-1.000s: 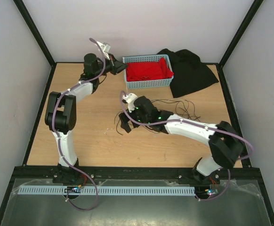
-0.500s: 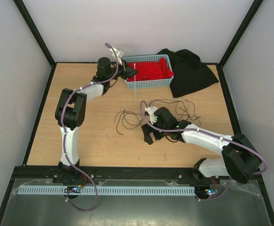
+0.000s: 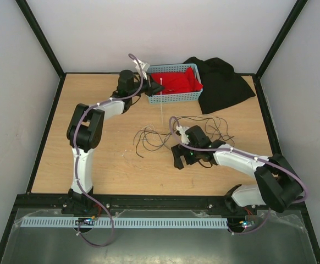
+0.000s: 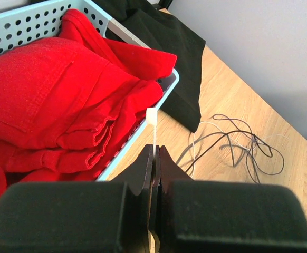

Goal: Zip-tie the wires
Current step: Adjust the cable at the center of the board.

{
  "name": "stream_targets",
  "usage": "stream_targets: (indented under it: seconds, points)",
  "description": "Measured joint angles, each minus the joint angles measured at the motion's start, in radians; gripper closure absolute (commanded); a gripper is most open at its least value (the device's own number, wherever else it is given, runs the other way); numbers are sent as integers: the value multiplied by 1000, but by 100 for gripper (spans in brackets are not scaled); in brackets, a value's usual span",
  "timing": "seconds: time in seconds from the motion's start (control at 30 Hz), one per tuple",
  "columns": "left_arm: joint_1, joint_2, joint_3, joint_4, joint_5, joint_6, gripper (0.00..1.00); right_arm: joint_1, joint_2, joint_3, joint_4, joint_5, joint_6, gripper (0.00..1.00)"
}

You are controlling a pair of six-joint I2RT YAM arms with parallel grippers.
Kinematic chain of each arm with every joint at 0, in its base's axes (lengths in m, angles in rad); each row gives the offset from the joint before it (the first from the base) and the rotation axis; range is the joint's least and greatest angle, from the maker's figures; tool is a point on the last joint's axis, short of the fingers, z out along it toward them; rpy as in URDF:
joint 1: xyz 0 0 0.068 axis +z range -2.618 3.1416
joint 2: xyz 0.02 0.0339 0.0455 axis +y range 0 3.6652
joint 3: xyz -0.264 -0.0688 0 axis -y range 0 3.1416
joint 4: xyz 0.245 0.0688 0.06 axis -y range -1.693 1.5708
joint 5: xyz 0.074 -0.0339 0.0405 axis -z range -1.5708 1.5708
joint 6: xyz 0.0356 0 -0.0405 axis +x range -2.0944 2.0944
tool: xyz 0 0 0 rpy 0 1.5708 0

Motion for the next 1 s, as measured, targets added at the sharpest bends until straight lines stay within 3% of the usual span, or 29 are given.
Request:
stream_targets:
  seconds: [0.33,1.0]
  points:
    - [-34,0,-90,6,-4,25,100,-111,156,124,38,16,-29,1]
    - [-88,0,-280,146,-52,-23,100,-149,397,314,225,1,-17,1]
